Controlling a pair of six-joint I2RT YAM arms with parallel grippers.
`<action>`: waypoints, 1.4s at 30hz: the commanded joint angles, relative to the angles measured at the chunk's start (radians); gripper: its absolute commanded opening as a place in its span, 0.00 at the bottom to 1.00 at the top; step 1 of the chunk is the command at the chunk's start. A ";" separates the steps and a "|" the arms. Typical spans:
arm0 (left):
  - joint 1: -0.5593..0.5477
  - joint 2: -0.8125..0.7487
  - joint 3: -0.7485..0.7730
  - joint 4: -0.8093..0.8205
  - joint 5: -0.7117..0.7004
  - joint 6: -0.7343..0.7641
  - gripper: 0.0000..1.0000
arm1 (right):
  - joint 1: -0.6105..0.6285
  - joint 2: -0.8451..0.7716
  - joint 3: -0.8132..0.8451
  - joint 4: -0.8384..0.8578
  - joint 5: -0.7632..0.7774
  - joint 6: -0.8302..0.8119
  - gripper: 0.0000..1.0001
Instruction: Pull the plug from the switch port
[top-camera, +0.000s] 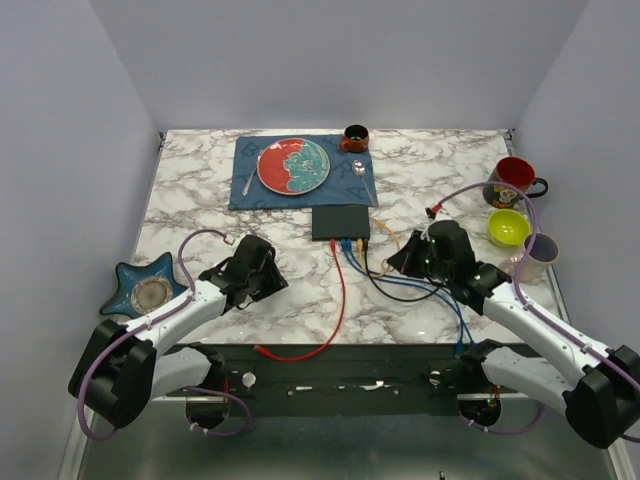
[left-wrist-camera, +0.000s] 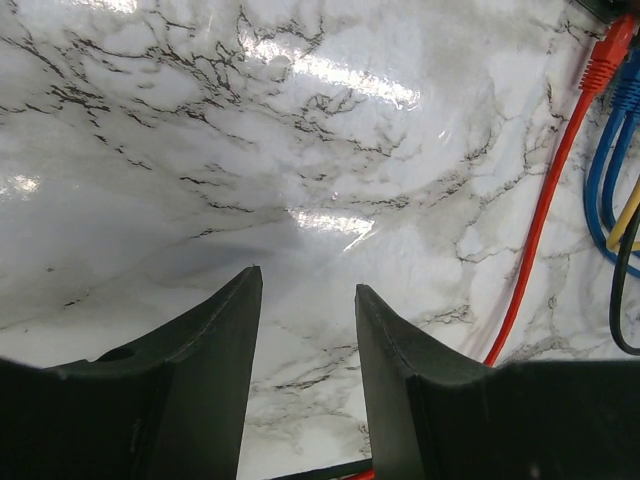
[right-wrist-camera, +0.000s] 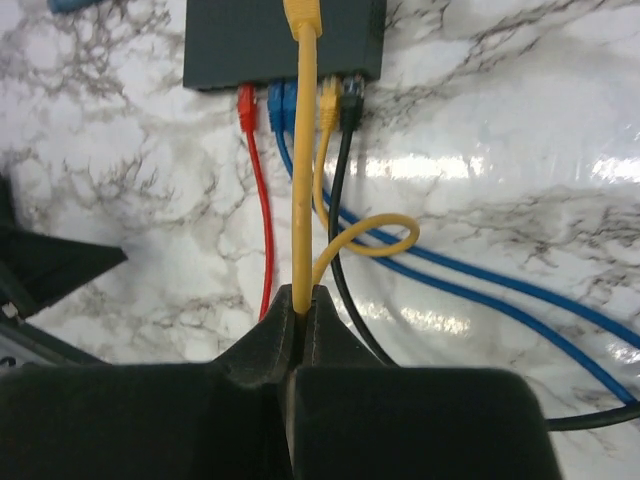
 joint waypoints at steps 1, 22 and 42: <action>-0.005 0.004 0.008 0.013 0.000 -0.006 0.52 | 0.042 -0.071 -0.099 -0.029 -0.122 0.002 0.01; -0.005 0.047 0.060 -0.013 -0.026 0.020 0.52 | 0.173 -0.246 -0.151 -0.032 -0.028 -0.237 0.89; -0.006 0.063 0.086 0.005 0.003 -0.004 0.50 | 0.006 0.359 0.488 -0.317 0.561 -0.073 0.08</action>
